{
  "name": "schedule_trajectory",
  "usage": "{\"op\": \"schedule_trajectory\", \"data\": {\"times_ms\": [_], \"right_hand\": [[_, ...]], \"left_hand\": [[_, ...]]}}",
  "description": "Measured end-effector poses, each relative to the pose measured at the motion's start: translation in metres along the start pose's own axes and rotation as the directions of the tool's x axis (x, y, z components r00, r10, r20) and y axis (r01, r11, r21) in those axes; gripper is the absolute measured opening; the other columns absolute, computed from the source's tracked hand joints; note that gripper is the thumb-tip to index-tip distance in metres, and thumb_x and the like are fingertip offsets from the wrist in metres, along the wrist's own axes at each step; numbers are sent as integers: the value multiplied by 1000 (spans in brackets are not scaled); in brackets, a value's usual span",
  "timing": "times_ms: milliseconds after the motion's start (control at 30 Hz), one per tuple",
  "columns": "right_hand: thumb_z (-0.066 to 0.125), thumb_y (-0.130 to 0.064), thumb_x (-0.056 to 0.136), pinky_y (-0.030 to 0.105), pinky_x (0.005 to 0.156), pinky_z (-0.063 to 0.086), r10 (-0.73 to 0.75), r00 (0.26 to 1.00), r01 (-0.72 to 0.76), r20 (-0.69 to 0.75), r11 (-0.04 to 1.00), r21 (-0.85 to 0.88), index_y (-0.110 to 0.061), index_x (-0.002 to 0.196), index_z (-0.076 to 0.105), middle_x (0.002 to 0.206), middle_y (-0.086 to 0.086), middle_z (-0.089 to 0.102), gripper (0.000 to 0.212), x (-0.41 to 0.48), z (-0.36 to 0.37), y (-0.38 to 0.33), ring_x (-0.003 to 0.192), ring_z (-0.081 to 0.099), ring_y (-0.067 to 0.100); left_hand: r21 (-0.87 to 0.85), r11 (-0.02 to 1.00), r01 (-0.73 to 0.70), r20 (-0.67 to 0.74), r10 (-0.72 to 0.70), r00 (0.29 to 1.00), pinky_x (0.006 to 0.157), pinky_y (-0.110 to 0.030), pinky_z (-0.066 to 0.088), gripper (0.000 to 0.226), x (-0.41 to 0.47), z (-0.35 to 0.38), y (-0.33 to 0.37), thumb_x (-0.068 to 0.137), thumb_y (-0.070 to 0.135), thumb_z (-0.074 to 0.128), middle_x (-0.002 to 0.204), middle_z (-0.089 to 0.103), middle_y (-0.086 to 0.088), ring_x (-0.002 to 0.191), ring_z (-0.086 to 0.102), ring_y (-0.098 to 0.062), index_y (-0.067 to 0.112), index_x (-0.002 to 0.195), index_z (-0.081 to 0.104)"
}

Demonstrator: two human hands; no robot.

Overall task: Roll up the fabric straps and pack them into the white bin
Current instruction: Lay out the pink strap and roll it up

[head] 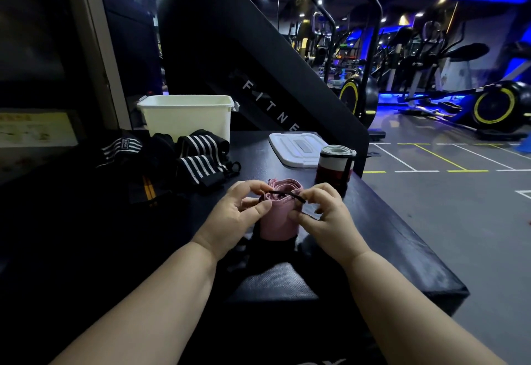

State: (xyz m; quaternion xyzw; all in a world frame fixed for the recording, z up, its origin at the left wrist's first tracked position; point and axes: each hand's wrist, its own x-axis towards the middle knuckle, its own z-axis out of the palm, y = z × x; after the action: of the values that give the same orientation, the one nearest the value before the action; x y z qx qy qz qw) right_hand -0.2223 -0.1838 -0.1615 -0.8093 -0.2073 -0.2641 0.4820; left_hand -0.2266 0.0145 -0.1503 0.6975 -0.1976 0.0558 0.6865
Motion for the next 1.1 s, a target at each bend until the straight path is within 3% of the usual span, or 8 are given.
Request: {"op": "schedule_trajectory", "data": {"times_ms": [67,200,333,500,600,733,867,1100], "right_hand": [[83,-10,73,10,73,38,9,1000,-10,22,1000,12,-34,86,60,92,-12,51,36,-1,0,-1,90,49,4],[81,-9,73,12,73,39,-3,1000,2,28,999,53,-35,87,61,92,-13,52,35,-3,-1,-2,88,50,-1],[77,-15,71,18,75,45,-97,995,99,-23,993,69,-38,83,63,93,-25,53,30,-6,4,-6,88,54,1],[71,-18,77,12,82,42,-247,967,246,-60,969,-27,-30,99,63,99,-31,51,26,-6,9,-6,92,51,2],[66,-24,79,15,83,43,-312,948,306,-66,948,-93,-30,101,62,102,-33,49,23,-4,11,-6,93,50,8],[71,-9,75,10,81,40,-250,967,248,-56,968,-48,-30,100,64,101,-30,51,34,-3,12,-2,92,51,4],[69,-5,72,8,80,41,-160,987,160,-4,985,70,-32,94,67,94,-17,52,35,-4,10,-9,93,53,-1],[75,-18,71,14,79,43,-97,995,94,30,993,70,-41,90,64,96,-28,52,32,-1,8,-10,94,56,13]], "left_hand": [[11,1000,13,26,-13,1000,73,-23,52,25,-1,0,1,76,30,72,121,58,-22,95,64,-22,29,101,68],[25,1000,9,54,-10,998,93,-41,52,34,-1,-1,1,65,44,75,122,59,-19,105,63,-29,38,99,68],[67,998,2,39,-5,999,77,-25,53,22,1,1,1,79,31,74,121,59,-18,94,65,-20,35,100,67],[187,980,-69,-7,71,997,97,-40,51,21,4,3,-2,77,37,69,113,63,-6,103,63,-18,39,98,65],[212,973,-90,-7,93,996,83,-27,50,17,6,3,-1,82,27,67,108,60,-2,88,60,-13,37,95,63],[260,959,-113,11,114,993,66,-10,41,24,9,1,1,88,8,67,101,54,1,68,51,1,29,91,58],[303,942,-142,58,130,990,85,-28,45,13,11,1,1,79,30,65,99,53,4,83,52,-4,38,85,57],[418,890,-182,34,185,982,91,-50,47,12,14,5,-4,80,32,60,95,46,8,93,48,-14,28,84,49]]}}
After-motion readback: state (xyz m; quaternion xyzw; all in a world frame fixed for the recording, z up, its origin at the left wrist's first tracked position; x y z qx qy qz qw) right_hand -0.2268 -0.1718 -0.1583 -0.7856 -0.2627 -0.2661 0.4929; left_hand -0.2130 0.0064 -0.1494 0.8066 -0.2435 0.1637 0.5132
